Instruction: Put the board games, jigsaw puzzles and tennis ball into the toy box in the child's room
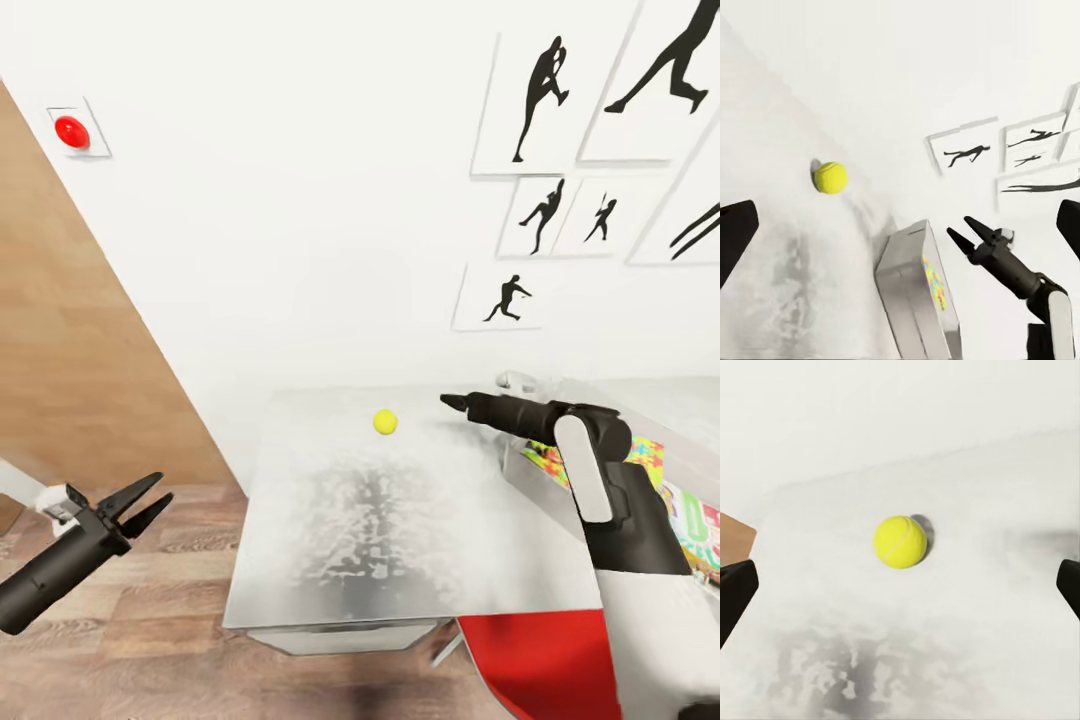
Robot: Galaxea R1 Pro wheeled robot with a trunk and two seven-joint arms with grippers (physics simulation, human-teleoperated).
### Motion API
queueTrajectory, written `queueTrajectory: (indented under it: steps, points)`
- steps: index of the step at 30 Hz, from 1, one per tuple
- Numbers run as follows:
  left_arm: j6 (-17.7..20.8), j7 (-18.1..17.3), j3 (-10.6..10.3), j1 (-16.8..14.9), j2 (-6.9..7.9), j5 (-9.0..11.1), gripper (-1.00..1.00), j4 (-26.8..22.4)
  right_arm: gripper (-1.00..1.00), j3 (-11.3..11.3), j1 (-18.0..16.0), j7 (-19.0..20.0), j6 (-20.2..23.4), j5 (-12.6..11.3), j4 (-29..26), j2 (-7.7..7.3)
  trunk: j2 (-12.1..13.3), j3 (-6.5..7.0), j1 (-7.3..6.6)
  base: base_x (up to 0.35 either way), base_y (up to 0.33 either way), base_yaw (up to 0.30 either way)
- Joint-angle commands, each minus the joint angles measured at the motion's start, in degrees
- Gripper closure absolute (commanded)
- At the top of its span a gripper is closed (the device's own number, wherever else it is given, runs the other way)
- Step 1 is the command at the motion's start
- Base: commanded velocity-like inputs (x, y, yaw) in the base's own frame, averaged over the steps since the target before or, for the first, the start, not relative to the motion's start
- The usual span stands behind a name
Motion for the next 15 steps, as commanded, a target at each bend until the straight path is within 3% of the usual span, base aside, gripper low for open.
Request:
queueTrajectory:
  steps: [1,5,6,10,15]
  points:
    - [0.27,-0.32,1.27,1.64,0.03,0.11,-1.00,0.00,-1.00,0.92,-1.14,-0.44,0.12,0.63,1.98,0.58,-0.10,-0.09,0.03,0.000,0.000,0.067]
    - [-1.11,-1.11,4.94,7.97,0.03,-0.16,-1.00,0.00,-1.00,3.27,-5.97,-2.85,-1.68,0.71,11.06,2.62,-0.10,-0.10,0.03,0.000,0.000,0.040]
    - [-1.11,-1.11,4.94,7.97,0.03,-0.16,-1.00,0.00,-1.00,3.27,-5.97,-2.85,-1.68,0.71,11.06,2.62,-0.10,-0.10,0.03,0.000,0.000,0.028]
    - [-3.75,-2.36,6.75,13.09,-0.12,-0.43,-1.00,0.00,-1.00,4.64,-11.15,-3.87,-4.18,0.95,19.74,3.81,-0.10,-0.15,0.03,0.000,0.000,0.016]
    - [-6.94,-3.86,7.49,17.73,-0.46,-0.61,-1.00,0.03,-1.00,6.75,-16.30,-4.69,-5.66,2.10,26.65,5.66,-0.10,-0.27,0.03,0.000,0.000,0.006]
